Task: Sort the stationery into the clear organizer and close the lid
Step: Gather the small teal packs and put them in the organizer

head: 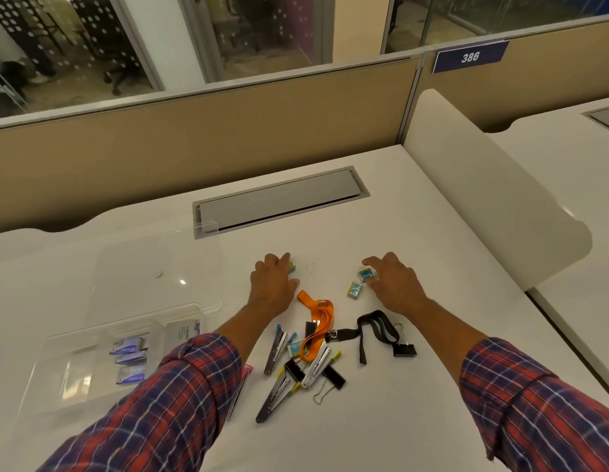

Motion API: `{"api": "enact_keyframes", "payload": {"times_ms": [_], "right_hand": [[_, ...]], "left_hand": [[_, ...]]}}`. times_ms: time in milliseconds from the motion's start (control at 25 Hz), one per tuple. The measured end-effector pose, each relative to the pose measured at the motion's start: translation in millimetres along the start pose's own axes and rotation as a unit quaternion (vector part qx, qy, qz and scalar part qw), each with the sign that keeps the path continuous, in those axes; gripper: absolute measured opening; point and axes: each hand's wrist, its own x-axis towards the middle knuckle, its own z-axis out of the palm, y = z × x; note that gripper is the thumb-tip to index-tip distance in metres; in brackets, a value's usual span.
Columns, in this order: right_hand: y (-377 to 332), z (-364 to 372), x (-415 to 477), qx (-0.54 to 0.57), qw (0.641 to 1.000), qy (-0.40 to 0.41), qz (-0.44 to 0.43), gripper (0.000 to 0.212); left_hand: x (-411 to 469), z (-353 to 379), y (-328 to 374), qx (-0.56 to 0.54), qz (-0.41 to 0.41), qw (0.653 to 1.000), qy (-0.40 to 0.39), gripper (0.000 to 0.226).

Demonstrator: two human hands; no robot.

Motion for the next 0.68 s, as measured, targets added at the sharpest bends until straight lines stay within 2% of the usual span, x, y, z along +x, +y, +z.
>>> {"api": "enact_keyframes", "payload": {"times_ms": [120,280,360,440,480,560,680], "right_hand": [[0.8,8.2,0.3,0.008,1.0,0.009,-0.008,0.04],[-2.8,12.5,1.6,0.038,0.999,0.026,0.007,0.026],[-4.3,10.5,4.0,0.096,0.994,0.021,0.04,0.022],[-4.5,5.9,5.2,0.202,0.975,0.037,0.087,0.02],[-5.1,1.6,5.4,0.269,0.955,0.043,0.118,0.021],[-10.8,-9.5,2.5,0.425,0.888,0.031,0.174,0.022],[-22.4,-25.6,-7.9,0.613,0.762,0.001,0.207,0.021]], "left_hand": [[1.5,2.9,2.8,-0.015,-0.008,1.0,0.016,0.059],[1.9,6.5,5.7,-0.051,-0.025,0.997,0.046,0.038],[2.0,6.9,7.5,-0.112,-0.045,0.991,0.064,0.029],[0.0,4.2,10.6,-0.205,-0.062,0.973,0.087,0.023],[-2.1,1.7,12.7,-0.249,-0.073,0.96,0.102,0.02],[-6.9,-5.8,16.9,-0.353,-0.113,0.921,0.122,0.018],[-17.8,-20.3,20.4,-0.547,-0.16,0.817,0.085,0.015]]}}
